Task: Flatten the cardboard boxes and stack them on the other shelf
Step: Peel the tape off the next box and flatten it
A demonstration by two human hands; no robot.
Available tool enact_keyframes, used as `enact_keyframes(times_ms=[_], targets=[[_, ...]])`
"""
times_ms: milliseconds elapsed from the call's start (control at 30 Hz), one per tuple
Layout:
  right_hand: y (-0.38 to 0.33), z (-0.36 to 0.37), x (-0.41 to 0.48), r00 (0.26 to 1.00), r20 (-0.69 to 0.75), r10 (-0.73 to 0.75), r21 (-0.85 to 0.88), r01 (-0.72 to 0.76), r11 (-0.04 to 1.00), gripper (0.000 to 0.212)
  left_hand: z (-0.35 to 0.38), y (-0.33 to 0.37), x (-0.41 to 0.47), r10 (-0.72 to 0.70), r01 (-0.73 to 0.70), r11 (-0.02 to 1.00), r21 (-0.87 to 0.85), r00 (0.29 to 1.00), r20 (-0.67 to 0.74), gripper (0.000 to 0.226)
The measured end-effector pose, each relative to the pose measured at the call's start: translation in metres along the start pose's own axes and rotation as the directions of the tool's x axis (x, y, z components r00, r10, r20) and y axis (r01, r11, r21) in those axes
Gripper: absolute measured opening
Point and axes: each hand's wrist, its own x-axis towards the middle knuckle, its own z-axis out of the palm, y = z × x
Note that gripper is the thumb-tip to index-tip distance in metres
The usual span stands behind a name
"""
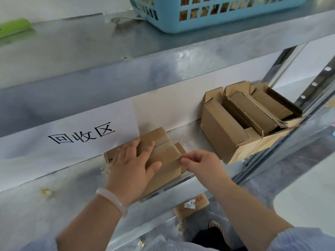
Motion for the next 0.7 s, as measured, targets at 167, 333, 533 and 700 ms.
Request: enact_keyframes(times_ms=[167, 333, 533, 700], targets=[[-0.0036, 0.0016, 0.0007, 0.998, 0.009, -0.058, -0.19, 0.058, 0.98, 0.013, 0.0018, 0.0, -0.0027, -0.003, 0.002, 1.0, -0.012, 0.999, -0.035, 0.076], [-0.0062, -0.0017, -0.0016, 0.996, 0.089, -0.001, -0.056, 0.006, 0.998, 0.011, 0.0017, 0.0002, -0.0021, -0.007, 0.006, 1.0, -0.016, 0.999, -0.036, 0.076], [-0.006, -0.0057, 0.0005, 0.981, 0.187, 0.04, 0.258, -0.088, 0.962, 0.011, 0.0015, -0.003, -0.0027, 0.002, -0.003, 1.0, -0.031, 1.0, -0.027, 0.076], [-0.0024, -0.0019, 0.0009, 0.986, 0.167, 0.006, 0.404, -0.074, 0.912, 0.012, 0.0008, -0.0041, -0.0019, 0.007, -0.008, 0.999, -0.049, 1.0, -0.027, 0.069]])
